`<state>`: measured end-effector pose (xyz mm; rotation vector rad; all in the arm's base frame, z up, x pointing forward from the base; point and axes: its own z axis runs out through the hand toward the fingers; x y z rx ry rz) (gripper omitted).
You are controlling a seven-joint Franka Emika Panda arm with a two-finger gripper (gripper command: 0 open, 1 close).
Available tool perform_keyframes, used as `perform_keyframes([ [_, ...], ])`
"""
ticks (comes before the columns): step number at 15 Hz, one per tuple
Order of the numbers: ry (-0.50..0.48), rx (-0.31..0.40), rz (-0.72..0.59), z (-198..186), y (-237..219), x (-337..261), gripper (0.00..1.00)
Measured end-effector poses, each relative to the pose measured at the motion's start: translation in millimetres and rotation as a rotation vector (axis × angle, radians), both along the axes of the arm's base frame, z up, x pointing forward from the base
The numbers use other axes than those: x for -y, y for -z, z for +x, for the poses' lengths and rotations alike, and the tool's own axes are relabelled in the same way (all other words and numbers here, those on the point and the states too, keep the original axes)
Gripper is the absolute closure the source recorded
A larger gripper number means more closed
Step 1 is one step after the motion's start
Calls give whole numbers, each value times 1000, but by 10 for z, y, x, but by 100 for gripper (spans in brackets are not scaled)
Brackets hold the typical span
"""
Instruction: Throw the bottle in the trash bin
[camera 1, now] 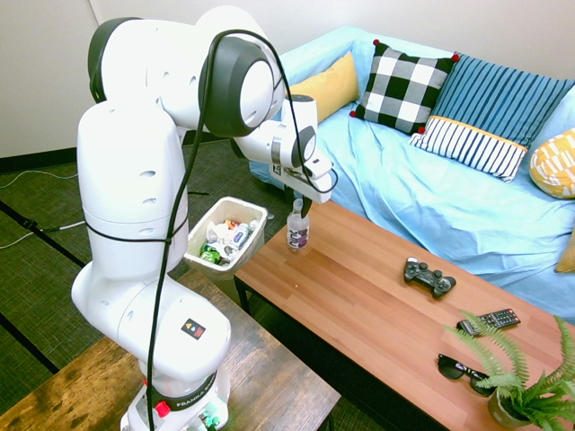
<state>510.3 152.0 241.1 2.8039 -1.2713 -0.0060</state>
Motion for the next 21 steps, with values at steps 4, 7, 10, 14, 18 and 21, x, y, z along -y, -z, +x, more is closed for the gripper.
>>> perform_keyframes([
  [4,-39,45,22,-27,-270,-177,100],
  [7,-145,122,5,-320,-652,-903,100],
  [10,-236,182,-28,-798,-813,-1839,100],
  [14,-297,211,-78,-1030,-728,-2630,100],
  [18,-325,180,-111,-1043,-411,-3013,0],
  [21,-326,168,-123,-1004,-258,-3080,0],
])
